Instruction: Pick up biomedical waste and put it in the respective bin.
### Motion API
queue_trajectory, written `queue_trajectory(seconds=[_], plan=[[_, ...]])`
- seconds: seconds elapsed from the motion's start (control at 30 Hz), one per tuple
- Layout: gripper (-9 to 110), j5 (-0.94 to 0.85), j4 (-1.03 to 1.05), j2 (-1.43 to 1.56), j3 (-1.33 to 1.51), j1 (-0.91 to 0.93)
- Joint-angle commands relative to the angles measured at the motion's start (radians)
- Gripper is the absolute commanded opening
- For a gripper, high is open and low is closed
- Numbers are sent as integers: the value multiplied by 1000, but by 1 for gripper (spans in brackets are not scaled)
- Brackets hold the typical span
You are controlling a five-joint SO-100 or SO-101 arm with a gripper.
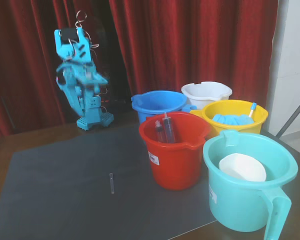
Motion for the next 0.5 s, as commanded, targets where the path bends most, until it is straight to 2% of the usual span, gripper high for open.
queue_trajectory(seconds=[0.0, 0.2, 0.33, 0.4, 0.47], plan=[[0, 109, 133, -238, -225, -69], [0, 396, 319, -471, -580, -106], [2, 512, 350, -578, -712, -167], [10, 603, 350, -650, -773, -176], [16, 618, 342, -699, -802, -176]])
